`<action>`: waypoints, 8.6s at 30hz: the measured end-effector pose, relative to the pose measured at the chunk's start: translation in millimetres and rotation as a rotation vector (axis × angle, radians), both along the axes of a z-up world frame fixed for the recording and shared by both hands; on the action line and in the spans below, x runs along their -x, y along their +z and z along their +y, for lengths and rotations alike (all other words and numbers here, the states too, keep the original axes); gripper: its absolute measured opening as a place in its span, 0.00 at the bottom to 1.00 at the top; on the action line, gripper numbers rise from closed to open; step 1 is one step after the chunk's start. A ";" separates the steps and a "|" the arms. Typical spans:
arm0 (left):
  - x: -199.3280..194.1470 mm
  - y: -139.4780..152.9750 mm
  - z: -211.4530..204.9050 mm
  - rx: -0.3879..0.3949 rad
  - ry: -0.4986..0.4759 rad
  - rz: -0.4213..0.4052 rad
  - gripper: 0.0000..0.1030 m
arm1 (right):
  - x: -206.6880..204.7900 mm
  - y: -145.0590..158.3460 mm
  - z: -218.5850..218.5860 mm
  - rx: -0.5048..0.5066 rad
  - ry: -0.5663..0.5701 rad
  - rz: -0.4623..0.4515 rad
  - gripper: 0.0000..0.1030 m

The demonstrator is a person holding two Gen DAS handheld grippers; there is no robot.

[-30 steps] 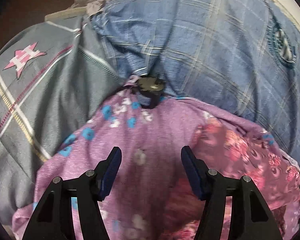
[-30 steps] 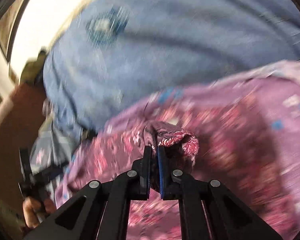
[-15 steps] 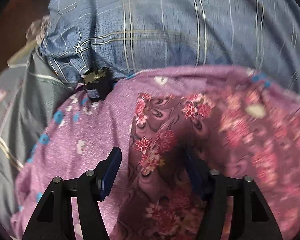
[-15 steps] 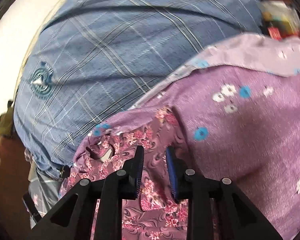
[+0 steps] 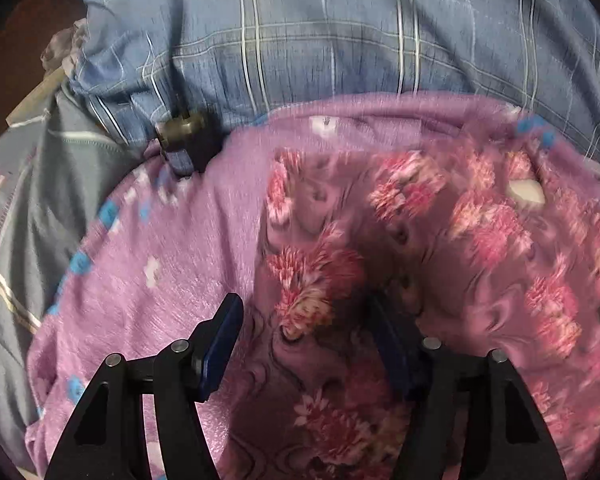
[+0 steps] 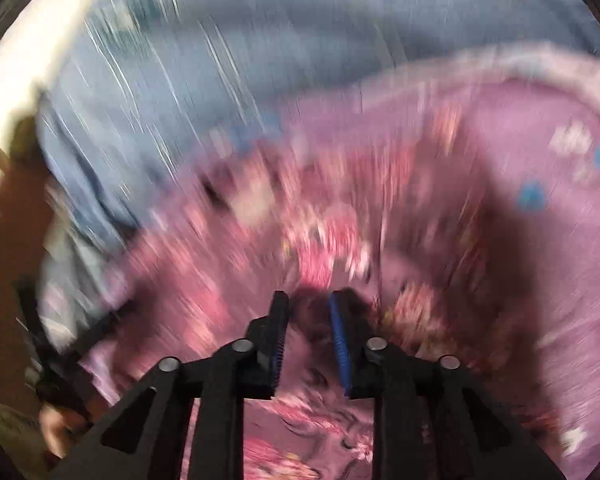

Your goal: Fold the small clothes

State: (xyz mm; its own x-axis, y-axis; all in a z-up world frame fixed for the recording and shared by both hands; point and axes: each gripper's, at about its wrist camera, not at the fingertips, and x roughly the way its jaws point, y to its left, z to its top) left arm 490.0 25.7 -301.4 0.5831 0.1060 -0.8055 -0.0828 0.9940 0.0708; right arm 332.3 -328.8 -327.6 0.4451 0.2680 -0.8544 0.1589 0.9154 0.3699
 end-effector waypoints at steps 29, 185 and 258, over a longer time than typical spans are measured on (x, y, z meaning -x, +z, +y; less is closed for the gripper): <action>338.0 -2.7 112.7 0.283 -0.082 0.040 0.62 | 272.5 85.3 -37.7 -0.040 0.031 -0.095 0.66; -111.3 32.6 -4.0 0.182 -0.080 -0.084 0.12 | -54.7 45.8 -191.0 -0.284 -0.425 -0.311 0.09; -1.1 18.7 -62.7 0.255 0.078 -0.061 0.45 | 20.6 96.2 -52.8 0.122 -0.184 -0.265 0.07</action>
